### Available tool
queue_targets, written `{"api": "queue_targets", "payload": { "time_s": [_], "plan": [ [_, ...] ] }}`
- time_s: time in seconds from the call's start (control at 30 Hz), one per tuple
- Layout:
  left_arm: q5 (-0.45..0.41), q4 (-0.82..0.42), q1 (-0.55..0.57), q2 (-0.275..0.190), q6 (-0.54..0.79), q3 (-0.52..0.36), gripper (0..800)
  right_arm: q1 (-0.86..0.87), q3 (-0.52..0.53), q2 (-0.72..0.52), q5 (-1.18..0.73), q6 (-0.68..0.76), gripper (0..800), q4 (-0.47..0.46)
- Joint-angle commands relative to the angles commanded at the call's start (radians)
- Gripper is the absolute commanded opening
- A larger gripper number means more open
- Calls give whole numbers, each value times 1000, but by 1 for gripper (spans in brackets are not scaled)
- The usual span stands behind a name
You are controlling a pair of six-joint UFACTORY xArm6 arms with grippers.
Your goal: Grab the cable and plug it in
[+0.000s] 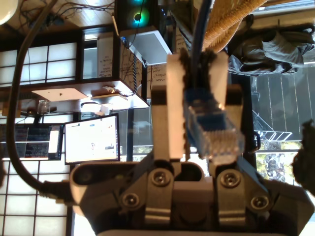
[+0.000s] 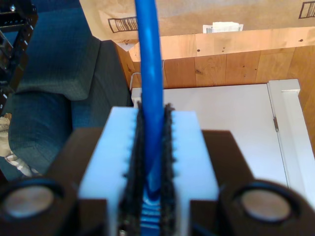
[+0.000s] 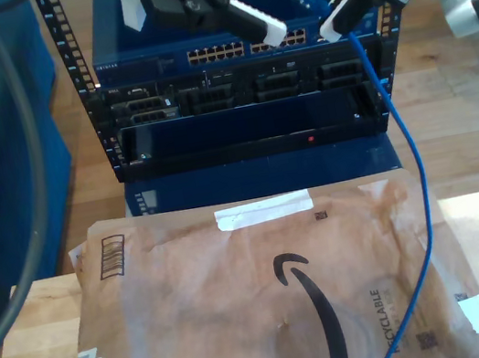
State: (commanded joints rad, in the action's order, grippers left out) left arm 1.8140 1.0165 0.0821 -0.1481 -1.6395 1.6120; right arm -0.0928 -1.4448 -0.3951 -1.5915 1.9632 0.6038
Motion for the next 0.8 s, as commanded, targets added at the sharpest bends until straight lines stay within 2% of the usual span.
{"api": "queue_targets", "payload": {
  "time_s": [0.2,0.47,0.8],
  "plan": [
    [-2,-2,2,2,0,-2,798,-17,-9,6,0,-2,2,0],
    [-3,-3,2,6,0,0,798,-17,-83,52,-6,17,2,-2],
    [-41,-2,-3,8,3,2,793,-41,-86,77,-6,26,2,-5]
  ]
}}
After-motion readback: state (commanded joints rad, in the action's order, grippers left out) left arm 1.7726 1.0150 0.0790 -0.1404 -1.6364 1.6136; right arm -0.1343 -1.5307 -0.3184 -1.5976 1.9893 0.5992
